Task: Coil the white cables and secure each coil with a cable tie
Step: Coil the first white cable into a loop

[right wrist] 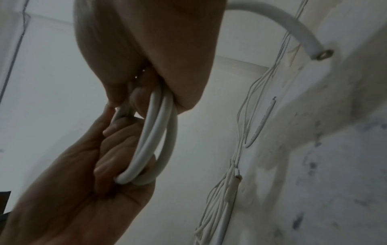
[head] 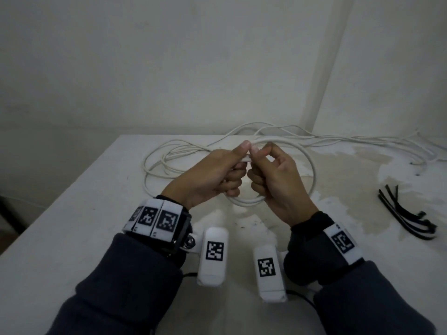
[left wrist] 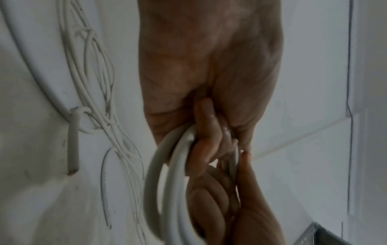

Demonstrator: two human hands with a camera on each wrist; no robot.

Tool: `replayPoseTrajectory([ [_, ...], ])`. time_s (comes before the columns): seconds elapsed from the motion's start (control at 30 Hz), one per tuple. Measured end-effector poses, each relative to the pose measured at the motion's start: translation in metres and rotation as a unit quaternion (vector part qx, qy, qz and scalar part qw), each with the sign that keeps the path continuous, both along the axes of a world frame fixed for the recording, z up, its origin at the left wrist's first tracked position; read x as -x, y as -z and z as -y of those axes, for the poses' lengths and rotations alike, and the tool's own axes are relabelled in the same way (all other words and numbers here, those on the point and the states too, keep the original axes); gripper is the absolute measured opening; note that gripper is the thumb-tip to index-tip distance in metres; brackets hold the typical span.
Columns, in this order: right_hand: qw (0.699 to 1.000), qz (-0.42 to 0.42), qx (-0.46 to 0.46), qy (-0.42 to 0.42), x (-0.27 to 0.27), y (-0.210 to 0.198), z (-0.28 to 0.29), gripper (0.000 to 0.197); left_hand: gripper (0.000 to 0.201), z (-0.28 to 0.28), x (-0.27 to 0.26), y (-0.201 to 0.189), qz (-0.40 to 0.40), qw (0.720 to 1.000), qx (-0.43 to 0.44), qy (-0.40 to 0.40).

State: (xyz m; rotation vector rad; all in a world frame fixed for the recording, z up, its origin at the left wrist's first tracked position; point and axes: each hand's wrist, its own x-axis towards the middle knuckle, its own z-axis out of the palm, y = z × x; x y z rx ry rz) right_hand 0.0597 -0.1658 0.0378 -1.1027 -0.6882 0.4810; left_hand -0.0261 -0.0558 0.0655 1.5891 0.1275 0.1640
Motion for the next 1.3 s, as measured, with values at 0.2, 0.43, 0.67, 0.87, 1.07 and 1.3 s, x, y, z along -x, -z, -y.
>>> replayPoseTrajectory([
  [0.2,0.958,0.197,0.03,0.207,0.0,-0.007,-0.002,0.033,0.046,-0.002,-0.001,-0.006,0.029,0.984,-0.128,-0.12],
  [0.43,0.819,0.467,0.143,0.303,-0.019,-0.024,0.009,0.028,0.051,-0.016,0.012,-0.022,0.025,0.931,-0.332,-0.148],
  [0.67,0.91,0.394,0.05,0.123,-0.019,-0.038,0.004,0.009,0.041,-0.025,0.018,-0.026,0.071,0.959,-0.233,-0.145],
  [0.87,0.973,0.213,-0.039,0.08,-0.002,-0.027,-0.003,0.021,0.041,-0.021,0.012,-0.022,0.136,0.966,-0.119,-0.186],
  [1.07,0.995,0.053,-0.087,0.02,0.01,-0.011,-0.016,0.023,0.041,-0.015,0.006,-0.015,0.143,0.966,-0.022,-0.215],
  [1.3,0.968,-0.17,-0.11,-0.145,0.007,-0.001,-0.016,0.03,0.044,-0.009,-0.004,-0.004,0.133,0.962,-0.019,-0.238],
])
